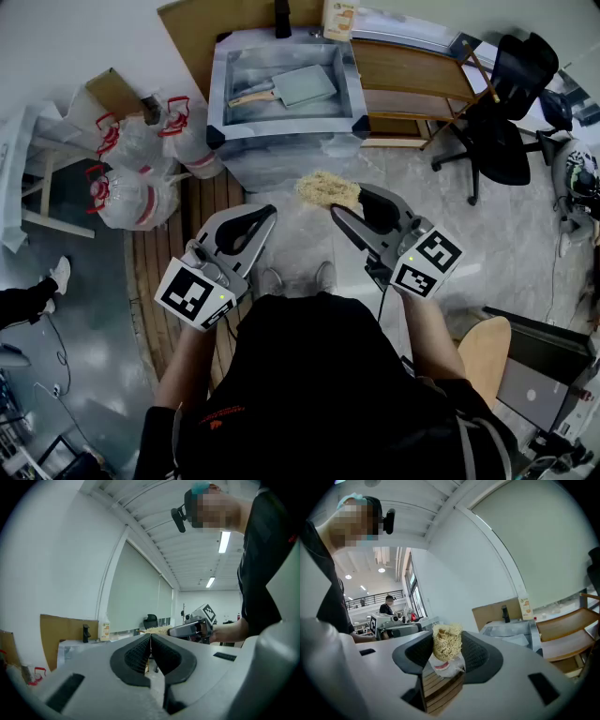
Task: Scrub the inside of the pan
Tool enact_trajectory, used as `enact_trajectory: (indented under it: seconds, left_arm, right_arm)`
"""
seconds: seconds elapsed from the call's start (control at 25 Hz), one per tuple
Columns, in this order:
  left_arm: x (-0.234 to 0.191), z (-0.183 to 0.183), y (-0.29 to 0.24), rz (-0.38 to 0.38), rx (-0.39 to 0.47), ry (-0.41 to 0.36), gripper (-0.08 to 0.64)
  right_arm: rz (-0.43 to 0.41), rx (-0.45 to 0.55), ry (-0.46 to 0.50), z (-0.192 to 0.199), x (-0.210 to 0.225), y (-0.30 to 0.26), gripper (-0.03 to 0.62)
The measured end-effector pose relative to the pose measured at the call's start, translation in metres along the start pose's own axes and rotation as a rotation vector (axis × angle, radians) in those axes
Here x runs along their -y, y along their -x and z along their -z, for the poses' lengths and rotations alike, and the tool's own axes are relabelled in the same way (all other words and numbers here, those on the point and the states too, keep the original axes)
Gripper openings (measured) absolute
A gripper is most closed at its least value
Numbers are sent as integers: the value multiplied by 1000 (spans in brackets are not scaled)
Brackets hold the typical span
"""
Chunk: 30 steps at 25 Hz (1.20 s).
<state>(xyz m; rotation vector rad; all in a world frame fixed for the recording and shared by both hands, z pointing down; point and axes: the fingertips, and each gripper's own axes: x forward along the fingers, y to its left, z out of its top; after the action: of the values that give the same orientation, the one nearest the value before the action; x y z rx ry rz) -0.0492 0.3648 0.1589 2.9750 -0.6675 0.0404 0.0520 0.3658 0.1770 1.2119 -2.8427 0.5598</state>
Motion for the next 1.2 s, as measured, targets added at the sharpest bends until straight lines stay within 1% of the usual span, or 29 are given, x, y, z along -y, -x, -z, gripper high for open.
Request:
enact_trajectory:
  seconds: [0.2, 0.36, 0.6, 1.0, 1.2]
  left_arm:
    - [-1, -3, -6, -1, -2, -5, 20]
    - [0, -3, -11, -6, -5, -6, 20]
    - [5, 1, -20, -14, -10, 5, 20]
    - [26, 6, -38, -45, -20, 5, 20]
    - [45, 3, -50, -58, -16, -14, 20]
  right_arm:
    - [1, 15, -3, -5, 5, 3, 186]
    - [-4, 42, -38, -9, 12, 7, 190]
    - [0, 30, -44, -7, 22, 15, 190]
    - [-10, 25, -43, -6, 38, 43, 189]
    - [-27, 28, -35, -6, 45, 64, 189]
